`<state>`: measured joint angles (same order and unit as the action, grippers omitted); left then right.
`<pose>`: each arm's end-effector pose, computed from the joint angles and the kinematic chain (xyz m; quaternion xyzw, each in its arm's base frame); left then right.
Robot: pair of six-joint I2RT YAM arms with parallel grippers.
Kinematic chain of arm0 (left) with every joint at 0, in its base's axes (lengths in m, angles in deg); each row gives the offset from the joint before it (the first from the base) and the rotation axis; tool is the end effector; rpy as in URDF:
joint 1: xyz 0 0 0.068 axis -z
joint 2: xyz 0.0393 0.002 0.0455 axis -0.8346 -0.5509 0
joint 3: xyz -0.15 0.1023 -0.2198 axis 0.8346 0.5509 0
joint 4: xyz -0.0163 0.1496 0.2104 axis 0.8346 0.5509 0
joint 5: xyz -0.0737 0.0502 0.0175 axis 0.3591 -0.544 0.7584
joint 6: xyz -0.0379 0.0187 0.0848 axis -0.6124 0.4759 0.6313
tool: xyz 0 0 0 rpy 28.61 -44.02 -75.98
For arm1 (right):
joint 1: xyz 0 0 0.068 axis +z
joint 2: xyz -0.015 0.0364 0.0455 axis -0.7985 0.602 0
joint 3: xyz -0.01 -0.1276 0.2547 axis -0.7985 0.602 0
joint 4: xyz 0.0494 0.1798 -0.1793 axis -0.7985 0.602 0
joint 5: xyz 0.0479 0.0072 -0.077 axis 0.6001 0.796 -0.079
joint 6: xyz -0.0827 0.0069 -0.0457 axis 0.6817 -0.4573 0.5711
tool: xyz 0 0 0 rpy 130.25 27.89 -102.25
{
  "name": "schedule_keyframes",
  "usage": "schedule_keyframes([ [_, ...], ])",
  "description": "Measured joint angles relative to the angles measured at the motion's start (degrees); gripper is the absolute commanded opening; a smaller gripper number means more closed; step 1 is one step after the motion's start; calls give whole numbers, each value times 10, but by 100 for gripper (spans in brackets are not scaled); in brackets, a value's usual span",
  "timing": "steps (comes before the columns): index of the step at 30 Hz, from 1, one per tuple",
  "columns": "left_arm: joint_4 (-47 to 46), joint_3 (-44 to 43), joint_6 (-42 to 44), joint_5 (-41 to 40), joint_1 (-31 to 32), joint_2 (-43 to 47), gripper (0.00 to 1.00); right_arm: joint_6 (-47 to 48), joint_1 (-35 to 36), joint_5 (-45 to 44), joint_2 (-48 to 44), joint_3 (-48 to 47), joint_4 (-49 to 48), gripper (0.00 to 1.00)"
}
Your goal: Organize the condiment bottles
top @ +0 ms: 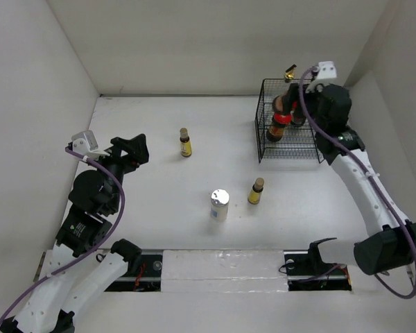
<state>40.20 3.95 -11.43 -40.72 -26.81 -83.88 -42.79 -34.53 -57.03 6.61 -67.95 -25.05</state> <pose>0.1374 -0.0348 0.4283 -0.1540 0.6233 -0.2227 0.7336 0.3241 0.1050 0.4224 -0.0934 0.7497 0.1065 0.6465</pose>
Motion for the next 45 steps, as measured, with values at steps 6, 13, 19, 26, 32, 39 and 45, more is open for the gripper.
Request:
schedule_keyframes([
  [6,0,0,0,2,0,0,80,-3,-159,-10,25,-3,4,38],
  [13,-1,0,0,3,0,-1,80,-14,-236,35,104,-5,15,35],
  [19,-1,0,0,4,0,-4,80,-18,-259,50,127,-6,10,35],
  [26,-1,0,0,6,0,-8,80,-19,-259,52,193,-43,9,37],
  [32,-1,0,0,8,0,-8,80,-19,-255,43,263,-50,17,43],
  [39,-2,0,0,8,0,-8,80,-18,-243,34,283,-69,27,73],
  [45,-2,0,0,8,0,-8,80,-23,-235,28,280,-70,20,87],
])
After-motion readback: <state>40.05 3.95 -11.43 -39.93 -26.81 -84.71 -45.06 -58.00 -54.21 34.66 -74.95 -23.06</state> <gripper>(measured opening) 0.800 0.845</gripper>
